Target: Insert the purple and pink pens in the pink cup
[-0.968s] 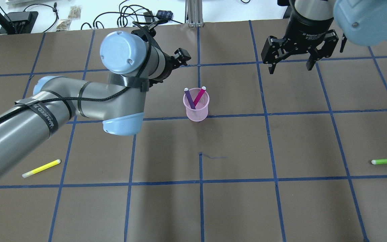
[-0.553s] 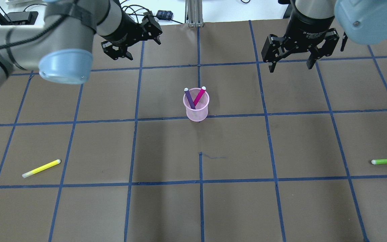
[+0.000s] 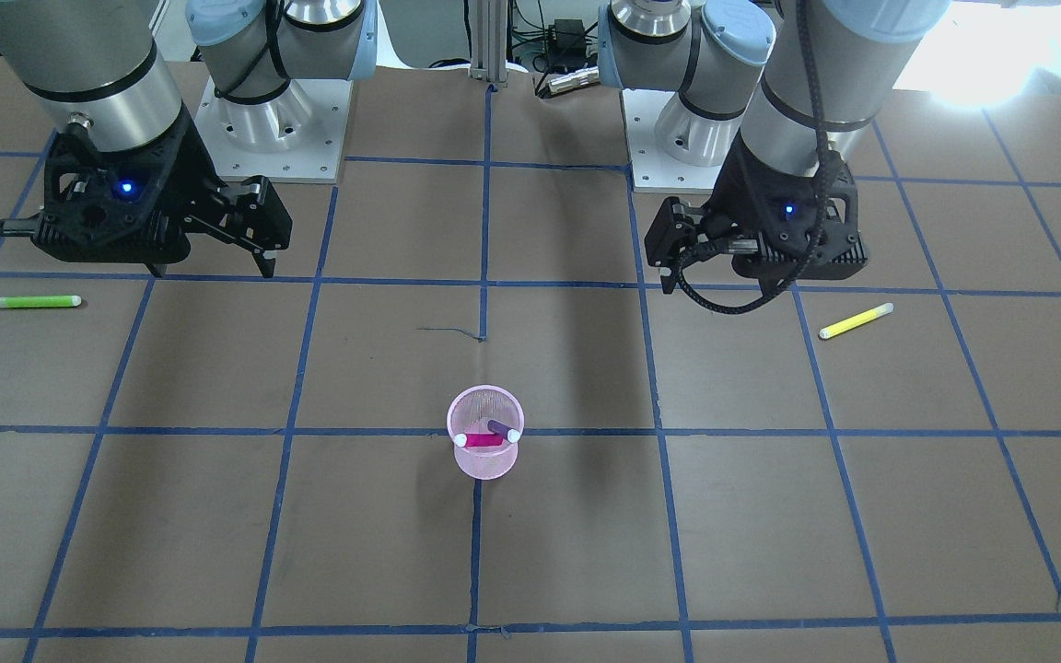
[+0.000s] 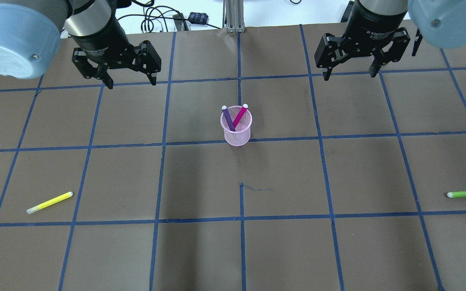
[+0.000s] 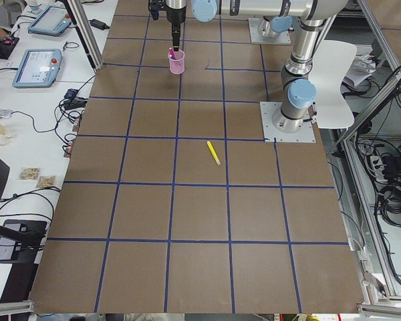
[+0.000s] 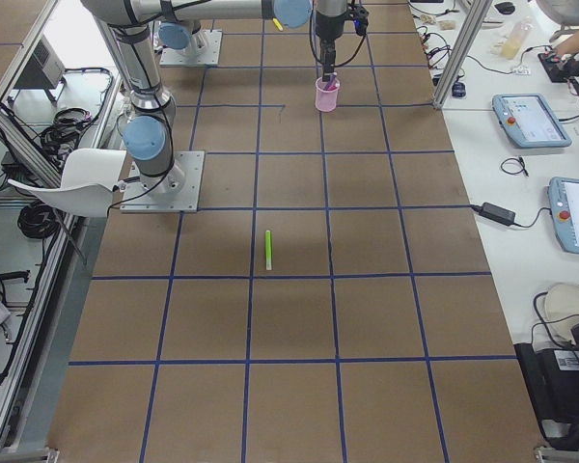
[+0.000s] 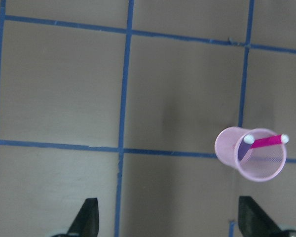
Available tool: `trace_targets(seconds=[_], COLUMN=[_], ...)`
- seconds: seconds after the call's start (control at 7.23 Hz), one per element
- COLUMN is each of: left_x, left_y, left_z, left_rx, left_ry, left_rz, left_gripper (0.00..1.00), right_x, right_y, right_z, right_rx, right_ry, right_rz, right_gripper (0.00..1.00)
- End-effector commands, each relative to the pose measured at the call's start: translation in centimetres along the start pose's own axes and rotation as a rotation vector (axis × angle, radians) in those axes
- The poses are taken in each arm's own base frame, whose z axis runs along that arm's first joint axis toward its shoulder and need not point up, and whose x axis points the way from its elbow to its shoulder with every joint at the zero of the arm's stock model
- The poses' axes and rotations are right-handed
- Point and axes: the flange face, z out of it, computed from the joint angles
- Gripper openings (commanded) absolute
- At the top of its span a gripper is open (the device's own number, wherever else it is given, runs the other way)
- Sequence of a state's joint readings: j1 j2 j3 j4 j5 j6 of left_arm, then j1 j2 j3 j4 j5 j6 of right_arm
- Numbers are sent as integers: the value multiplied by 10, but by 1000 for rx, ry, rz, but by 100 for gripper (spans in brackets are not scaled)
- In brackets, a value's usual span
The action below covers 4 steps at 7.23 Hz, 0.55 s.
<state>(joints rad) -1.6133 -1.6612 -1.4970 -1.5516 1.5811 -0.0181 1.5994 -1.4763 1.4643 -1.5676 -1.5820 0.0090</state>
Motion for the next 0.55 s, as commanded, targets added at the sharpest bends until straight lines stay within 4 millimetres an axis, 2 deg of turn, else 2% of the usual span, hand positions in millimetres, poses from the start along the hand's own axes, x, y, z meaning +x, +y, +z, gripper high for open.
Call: trace_targets(seconds=[0.0,0.41], left_x=[-5,-6], left_y=[16,15], left_z=[1,2], left_rx=[-53,-40], left_ry=[-23,-24], left_rz=[163,167], left_gripper=[100,100], right_x=[1,0], right_y=[0,0], right_z=[0,1], right_rx=[2,-1], right_ry=[1,0], right_rz=[3,3], right_gripper=[100,100])
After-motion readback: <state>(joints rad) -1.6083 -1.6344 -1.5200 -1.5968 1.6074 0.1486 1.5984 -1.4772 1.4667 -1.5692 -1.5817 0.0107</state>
